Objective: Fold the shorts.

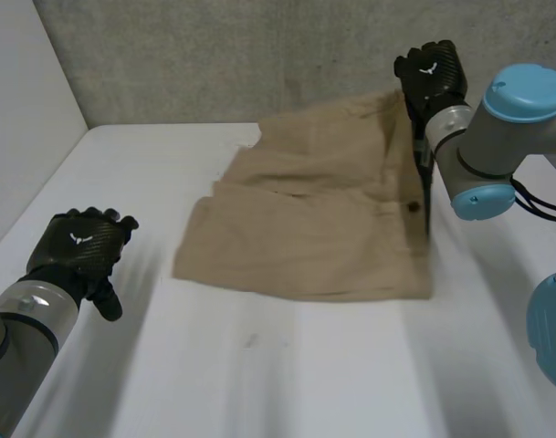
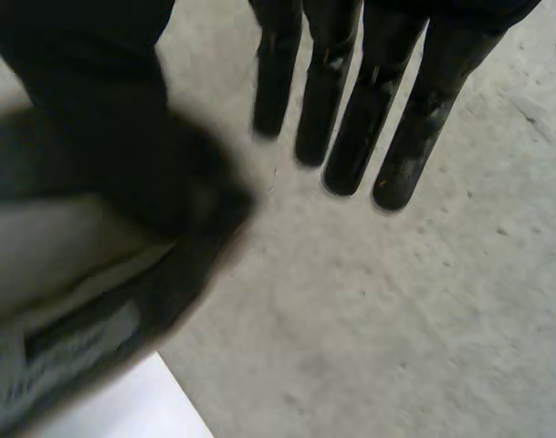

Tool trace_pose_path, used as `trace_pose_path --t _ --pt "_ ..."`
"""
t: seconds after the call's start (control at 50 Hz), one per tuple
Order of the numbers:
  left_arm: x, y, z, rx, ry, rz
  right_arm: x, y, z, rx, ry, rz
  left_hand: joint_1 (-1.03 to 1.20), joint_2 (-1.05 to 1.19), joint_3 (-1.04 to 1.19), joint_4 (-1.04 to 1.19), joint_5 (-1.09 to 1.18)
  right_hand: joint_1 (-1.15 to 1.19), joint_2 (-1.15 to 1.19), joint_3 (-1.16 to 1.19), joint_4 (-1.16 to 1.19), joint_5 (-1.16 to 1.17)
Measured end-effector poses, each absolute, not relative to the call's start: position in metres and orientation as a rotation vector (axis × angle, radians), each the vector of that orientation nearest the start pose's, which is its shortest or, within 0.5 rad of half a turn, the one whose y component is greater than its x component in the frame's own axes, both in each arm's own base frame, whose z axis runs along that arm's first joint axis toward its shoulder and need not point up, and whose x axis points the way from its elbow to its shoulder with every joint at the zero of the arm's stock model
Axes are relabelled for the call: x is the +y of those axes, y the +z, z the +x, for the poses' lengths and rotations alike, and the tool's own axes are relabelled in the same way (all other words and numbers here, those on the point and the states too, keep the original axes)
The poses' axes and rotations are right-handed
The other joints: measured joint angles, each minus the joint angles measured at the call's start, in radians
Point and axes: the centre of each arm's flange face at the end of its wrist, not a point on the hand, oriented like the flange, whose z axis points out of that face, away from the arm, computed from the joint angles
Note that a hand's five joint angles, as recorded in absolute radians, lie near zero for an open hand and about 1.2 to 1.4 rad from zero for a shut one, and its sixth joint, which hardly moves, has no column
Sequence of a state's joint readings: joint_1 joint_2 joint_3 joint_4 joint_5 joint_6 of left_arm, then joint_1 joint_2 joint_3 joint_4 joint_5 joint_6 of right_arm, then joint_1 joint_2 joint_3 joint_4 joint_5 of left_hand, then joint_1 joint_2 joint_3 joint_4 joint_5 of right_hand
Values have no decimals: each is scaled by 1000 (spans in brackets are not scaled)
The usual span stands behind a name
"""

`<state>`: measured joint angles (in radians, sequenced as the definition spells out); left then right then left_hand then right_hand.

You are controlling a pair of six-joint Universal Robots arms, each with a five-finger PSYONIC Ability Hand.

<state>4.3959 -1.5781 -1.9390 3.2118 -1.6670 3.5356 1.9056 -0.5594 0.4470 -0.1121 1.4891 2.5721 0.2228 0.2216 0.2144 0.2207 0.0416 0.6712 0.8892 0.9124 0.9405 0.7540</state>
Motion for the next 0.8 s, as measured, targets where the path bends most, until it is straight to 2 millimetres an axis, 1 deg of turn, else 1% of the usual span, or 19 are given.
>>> trace_pose_path --t 0.04,0.06,0.08,0.12,0.26,0.32,0.34,0.36,0.38,0.4,0.42,0.5,0.52,0.54,0.56,0.58,0.64,0.7,0.8 --pt "-209 208 -198 2313 -1782 771 -456 235 297 1836 -2559 -982 0 0 0 0 0 -380 -458 -434 -451 -450" --pt "-209 208 -198 2313 -1782 771 -456 235 297 1836 -2559 -982 0 0 0 0 0 -380 -458 -434 -451 -450" --pt "-208 208 -198 2313 -1784 773 -455 231 294 1874 -2546 -977 0 0 0 0 0 -467 -640 -659 -676 -659" --pt "-208 209 -198 2312 -1786 775 -451 228 291 1920 -2519 -972 0 0 0 0 0 -479 -674 -703 -717 -697" --pt "-210 209 -199 2308 -1792 777 -419 236 280 2021 -2419 -965 0 0 0 0 0 -479 -679 -709 -720 -700" --pt "-211 209 -200 2306 -1795 779 -398 242 272 2062 -2363 -952 -1 -2 0 -1 0 -479 -679 -709 -720 -700" --pt "-211 210 -202 2304 -1802 785 -384 244 266 2089 -2322 -941 -1 -2 0 -2 0 -480 -679 -709 -720 -700" --pt "-211 210 -203 2302 -1808 790 -377 245 263 2102 -2300 -934 -1 -2 0 -2 0 -480 -679 -709 -720 -700" --pt "-211 210 -203 2302 -1808 790 -377 245 263 2102 -2300 -934 -1 -2 0 -2 0 -480 -679 -709 -720 -700" --pt "-210 212 -207 2299 -1830 813 -362 243 258 2137 -2240 -924 -1 -2 0 -3 0 -479 -679 -709 -720 -700" --pt "-209 213 -208 2298 -1839 821 -358 242 257 2148 -2221 -922 -1 -2 0 -3 0 -480 -679 -709 -720 -700" --pt "-209 219 -219 2292 -1904 868 -331 225 249 2234 -2054 -919 -1 -2 0 -2 0 -476 -676 -702 -718 -698" --pt "-210 222 -223 2292 -1936 882 -321 215 245 2278 -1964 -916 -1 -2 0 -3 0 -464 -653 -674 -700 -677" --pt "-210 222 -223 2292 -1936 882 -321 215 245 2278 -1964 -916 -1 -2 0 -3 0 -464 -653 -674 -700 -677" --pt "-213 225 -229 2294 -1973 893 -309 201 240 2333 -1849 -905 -1 -2 0 -3 0 -417 -594 -615 -643 -630" --pt "-213 225 -229 2294 -1973 893 -309 201 240 2333 -1849 -905 -1 -2 0 -3 0 -417 -594 -615 -643 -630" --pt "-222 226 -237 2302 -2019 902 -292 179 234 2395 -1684 -874 -1 -2 0 -3 0 -324 -489 -505 -535 -537" --pt "-230 224 -243 2308 -2030 911 -286 167 232 2403 -1625 -858 -1 -2 0 -3 0 -298 -456 -474 -503 -508" --pt "-242 216 -253 2326 -2017 931 -284 155 232 2386 -1616 -849 -1 -2 0 -3 0 -237 -382 -406 -432 -444"
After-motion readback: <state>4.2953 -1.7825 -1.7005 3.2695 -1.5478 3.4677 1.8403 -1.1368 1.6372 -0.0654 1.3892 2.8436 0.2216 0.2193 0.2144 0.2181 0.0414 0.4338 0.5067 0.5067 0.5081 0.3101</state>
